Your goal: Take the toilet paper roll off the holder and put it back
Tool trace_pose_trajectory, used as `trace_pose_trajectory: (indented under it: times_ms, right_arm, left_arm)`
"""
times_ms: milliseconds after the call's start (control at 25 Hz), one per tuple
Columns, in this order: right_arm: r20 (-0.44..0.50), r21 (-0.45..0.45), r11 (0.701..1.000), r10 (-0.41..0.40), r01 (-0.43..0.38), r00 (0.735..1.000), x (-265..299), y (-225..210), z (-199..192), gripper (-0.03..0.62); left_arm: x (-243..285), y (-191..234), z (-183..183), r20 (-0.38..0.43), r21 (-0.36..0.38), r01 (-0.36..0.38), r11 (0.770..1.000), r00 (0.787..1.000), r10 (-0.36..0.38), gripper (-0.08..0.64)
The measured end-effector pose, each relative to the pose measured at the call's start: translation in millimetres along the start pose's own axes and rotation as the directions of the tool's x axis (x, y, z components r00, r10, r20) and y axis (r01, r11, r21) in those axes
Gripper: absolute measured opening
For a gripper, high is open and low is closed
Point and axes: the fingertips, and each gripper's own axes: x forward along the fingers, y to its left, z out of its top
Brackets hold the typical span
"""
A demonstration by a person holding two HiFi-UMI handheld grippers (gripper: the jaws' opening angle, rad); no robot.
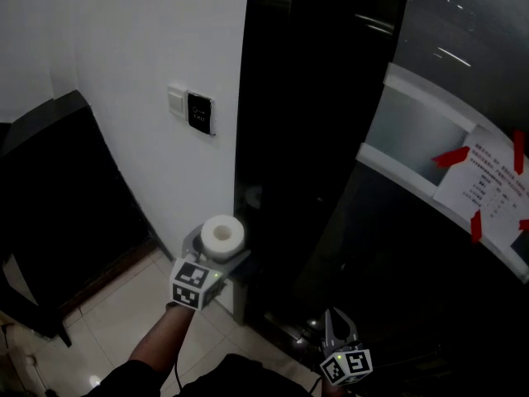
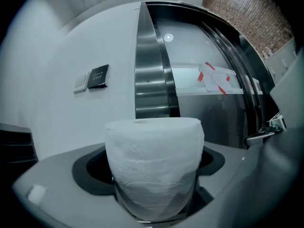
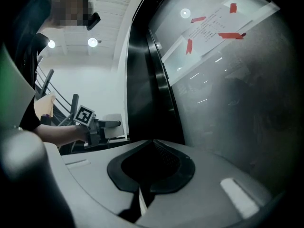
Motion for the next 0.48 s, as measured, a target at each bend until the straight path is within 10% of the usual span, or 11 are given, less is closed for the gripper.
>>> trace_pose_trajectory:
  times_ms: [480]
  right_arm:
    - [-0.040, -0.006, 0.996, 0.089, -0.089, 0.995, 17.8, 26.6, 1.0, 0.014]
  left_arm:
    - [-82.2, 28.2, 20.0, 0.105, -0.121, -0.102, 0.987, 0.988, 0.115, 0.480]
